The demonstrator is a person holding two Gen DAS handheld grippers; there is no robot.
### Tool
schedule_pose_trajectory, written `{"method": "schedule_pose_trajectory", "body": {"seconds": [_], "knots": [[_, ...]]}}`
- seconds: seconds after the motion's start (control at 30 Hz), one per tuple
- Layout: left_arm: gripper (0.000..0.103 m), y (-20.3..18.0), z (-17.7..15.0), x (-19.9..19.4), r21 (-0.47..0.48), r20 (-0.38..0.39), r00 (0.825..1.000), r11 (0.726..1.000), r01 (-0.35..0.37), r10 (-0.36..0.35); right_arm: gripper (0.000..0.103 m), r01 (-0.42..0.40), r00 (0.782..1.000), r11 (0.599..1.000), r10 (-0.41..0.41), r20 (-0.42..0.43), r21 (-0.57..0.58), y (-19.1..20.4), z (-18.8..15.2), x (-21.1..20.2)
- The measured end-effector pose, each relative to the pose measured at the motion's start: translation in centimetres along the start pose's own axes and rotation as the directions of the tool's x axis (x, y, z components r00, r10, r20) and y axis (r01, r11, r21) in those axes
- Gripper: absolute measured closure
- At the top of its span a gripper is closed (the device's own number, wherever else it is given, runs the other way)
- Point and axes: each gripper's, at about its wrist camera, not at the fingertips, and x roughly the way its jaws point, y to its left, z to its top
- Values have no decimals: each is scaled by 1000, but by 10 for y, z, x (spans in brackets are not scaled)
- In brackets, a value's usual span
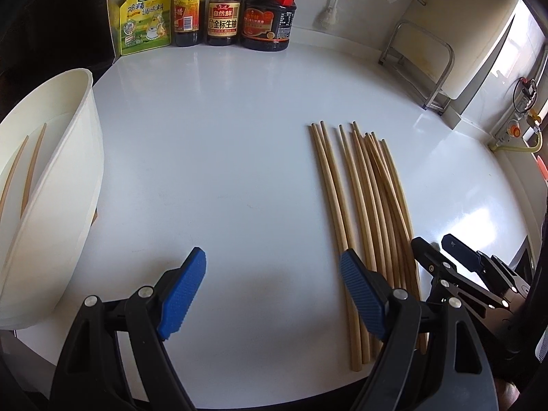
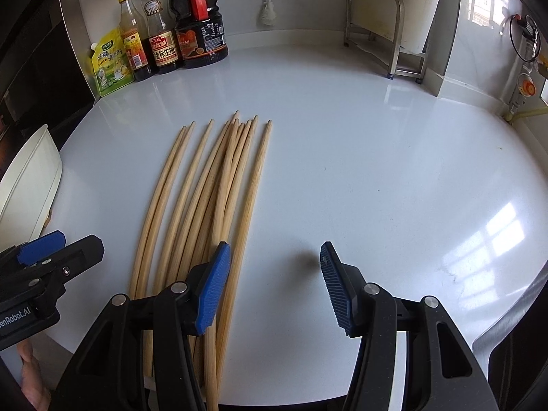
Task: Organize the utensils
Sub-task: 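Position both open tools over single chopsticks at the pile's edge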
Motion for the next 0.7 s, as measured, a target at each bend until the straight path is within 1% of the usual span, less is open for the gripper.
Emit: {"method": "schedule_pose_trajectory", "body": {"seconds": [0.2, 0.3, 0.6, 0.7], "knots": [[24, -5, 0, 2, 10, -3, 1000, 1000, 0, 0, 51, 8, 1000, 1000, -8, -9, -21, -1, 0, 3], [24, -6, -1, 4, 13, -6, 1000, 1000, -2, 2, 51, 2, 1000, 1000, -2, -12, -13, -5, 1, 3], [24, -12, -1, 10, 30, -12, 1000, 999, -9, 9, 51, 36, 999, 999, -36, -11, -13, -20, 0, 2], [24, -15, 0, 11, 36, -9, 1000, 999, -13, 13, 51, 34, 999, 999, -34, -11, 1, -25, 1, 2]]}}
